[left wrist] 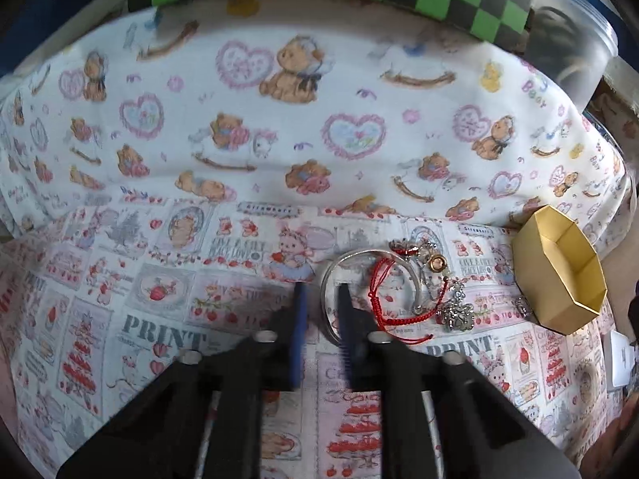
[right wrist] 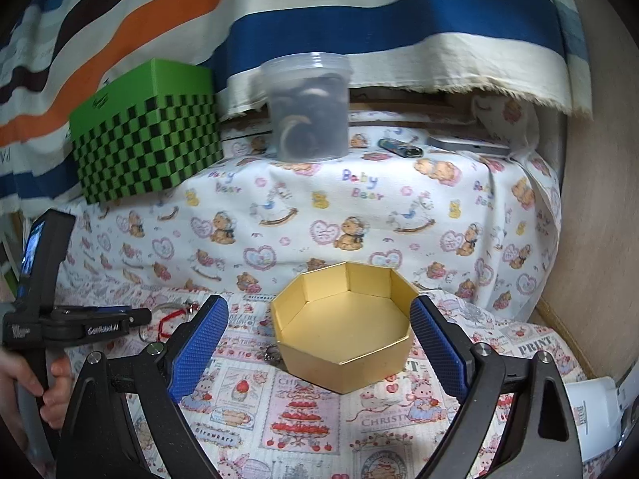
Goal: Organize jewelry
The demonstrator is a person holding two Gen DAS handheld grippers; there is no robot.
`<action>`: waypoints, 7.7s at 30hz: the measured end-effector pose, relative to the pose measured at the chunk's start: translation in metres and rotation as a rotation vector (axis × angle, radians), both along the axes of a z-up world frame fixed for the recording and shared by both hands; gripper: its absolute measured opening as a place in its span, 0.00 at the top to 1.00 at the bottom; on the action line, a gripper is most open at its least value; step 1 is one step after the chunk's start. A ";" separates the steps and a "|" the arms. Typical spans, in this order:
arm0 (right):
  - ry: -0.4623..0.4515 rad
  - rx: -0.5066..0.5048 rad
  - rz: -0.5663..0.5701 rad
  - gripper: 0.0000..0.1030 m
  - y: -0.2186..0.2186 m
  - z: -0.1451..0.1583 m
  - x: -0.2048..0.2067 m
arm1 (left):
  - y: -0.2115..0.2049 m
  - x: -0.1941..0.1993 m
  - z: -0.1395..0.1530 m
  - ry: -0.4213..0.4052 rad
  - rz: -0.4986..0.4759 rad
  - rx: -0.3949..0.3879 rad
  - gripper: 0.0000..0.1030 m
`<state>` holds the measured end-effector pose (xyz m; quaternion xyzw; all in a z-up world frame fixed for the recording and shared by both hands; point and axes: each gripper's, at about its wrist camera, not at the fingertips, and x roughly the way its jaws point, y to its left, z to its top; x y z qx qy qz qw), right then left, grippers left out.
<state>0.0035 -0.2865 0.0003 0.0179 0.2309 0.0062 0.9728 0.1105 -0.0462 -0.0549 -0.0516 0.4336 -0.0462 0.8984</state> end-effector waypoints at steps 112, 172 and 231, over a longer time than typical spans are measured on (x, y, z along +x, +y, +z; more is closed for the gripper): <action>0.296 0.441 0.074 0.69 -0.105 -0.013 0.064 | -0.160 -0.010 0.060 -0.152 -0.314 -0.055 1.00; 0.150 0.108 0.061 0.42 -0.017 0.007 0.030 | -0.009 -0.025 0.027 -0.183 -0.063 0.147 0.33; 0.160 0.049 0.054 0.42 -0.011 0.007 0.029 | -0.057 0.004 -0.019 -0.021 -0.060 0.271 0.69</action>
